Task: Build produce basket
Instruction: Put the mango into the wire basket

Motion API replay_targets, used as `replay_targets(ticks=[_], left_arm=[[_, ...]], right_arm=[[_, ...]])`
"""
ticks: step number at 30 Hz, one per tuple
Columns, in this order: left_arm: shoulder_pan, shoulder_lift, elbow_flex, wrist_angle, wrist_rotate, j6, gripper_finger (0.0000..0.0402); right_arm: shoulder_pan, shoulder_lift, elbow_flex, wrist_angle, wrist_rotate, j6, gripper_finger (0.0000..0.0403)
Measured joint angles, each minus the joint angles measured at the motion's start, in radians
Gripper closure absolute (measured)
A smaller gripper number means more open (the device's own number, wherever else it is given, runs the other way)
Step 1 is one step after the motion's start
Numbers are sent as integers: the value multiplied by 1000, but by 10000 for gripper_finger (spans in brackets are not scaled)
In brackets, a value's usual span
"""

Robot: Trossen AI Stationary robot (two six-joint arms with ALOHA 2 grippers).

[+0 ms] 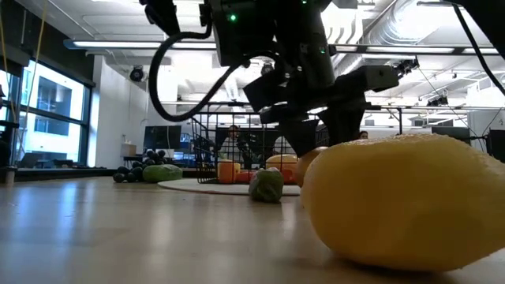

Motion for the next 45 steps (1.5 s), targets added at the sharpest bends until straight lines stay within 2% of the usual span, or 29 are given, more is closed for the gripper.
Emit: replay_targets(ticks=[8,14,19,24,27,31,36,45], left_arm=[[0,0,0,-5,-6,102,202],[0,0,0,-7,-8,102,202],[-4,0,0,-7,-8,102,202],[-4,0,-1,-7,-7,102,202],[-3,0,-1,-7,-8,102,202],[-3,0,-1,-7,-9,102,202],[-3,0,-1,-7,-31,101,202],[0,0,-1,-17,-130,-67,179]], right_arm=[[-7,-69,0,-10,-35,163,206],[-33,-159,0,-10,-89,338,205],[-54,-234,0,12,-90,467,205],[-77,-318,0,55,-90,510,204],[-101,-369,0,89,-54,539,204],[-147,-434,0,125,36,550,204],[-230,-486,0,189,126,487,204],[-424,-496,0,236,105,303,204]])
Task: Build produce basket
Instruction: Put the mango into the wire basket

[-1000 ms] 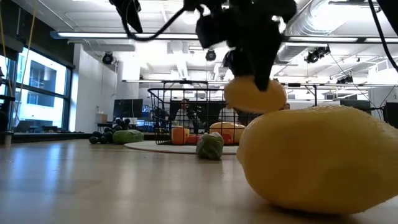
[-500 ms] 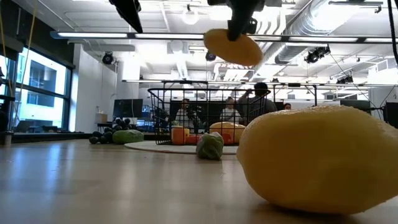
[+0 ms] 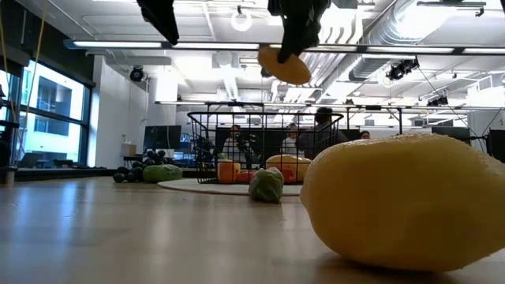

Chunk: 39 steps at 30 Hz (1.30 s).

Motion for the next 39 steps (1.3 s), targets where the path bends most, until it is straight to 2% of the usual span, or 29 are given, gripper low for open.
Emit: replay_targets(ticks=[4,10,19,30,36,39], left_arm=[[24,0,0,-18,-6,-141,160],[62,0,-48,-36,82,-353,158],[65,0,-221,-7,123,-566,162],[96,0,-429,58,140,-715,163],[84,0,-508,88,214,-734,163],[59,0,-524,92,236,-735,163]], right_arm=[[-87,4,0,0,-70,-69,203],[-189,67,0,-16,-160,-138,203],[-218,167,0,-9,-166,-190,203],[-218,252,0,12,-153,-247,203],[-218,299,0,7,-54,-265,203],[-219,314,0,5,-45,-264,203]])
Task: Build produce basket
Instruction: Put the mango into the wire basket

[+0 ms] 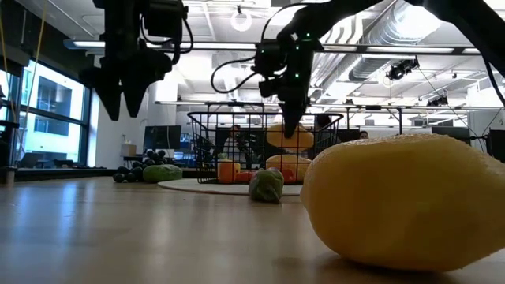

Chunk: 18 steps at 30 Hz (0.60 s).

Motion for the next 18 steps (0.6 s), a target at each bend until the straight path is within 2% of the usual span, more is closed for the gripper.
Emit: replay_targets(ticks=[6,11,18], left_arm=[[-73,0,-19,11,54,-21,163],[-143,0,-23,18,106,-44,163],[-232,0,-23,17,151,-130,163]], right_arm=[[0,4,0,15,0,-3,198],[-1,4,0,22,2,-4,166],[-1,4,0,21,131,-3,139]])
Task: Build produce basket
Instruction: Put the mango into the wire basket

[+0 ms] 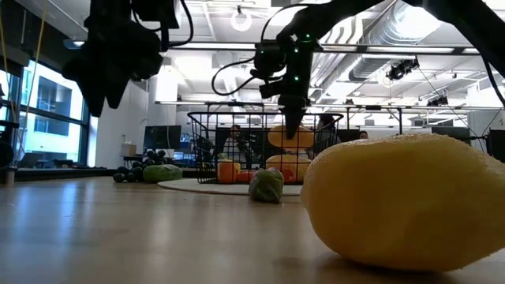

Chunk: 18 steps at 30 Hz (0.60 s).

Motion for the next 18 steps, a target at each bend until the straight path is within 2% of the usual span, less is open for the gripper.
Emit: replay_targets(ticks=[3,11,18], left_arm=[[-35,0,0,0,36,-28,163],[-119,0,0,0,36,-125,163],[-161,0,0,-1,27,-146,163]], right_arm=[[-1,0,0,-4,-2,-1,138],[0,0,0,-5,-19,-26,137],[5,0,0,-4,-18,-69,137]])
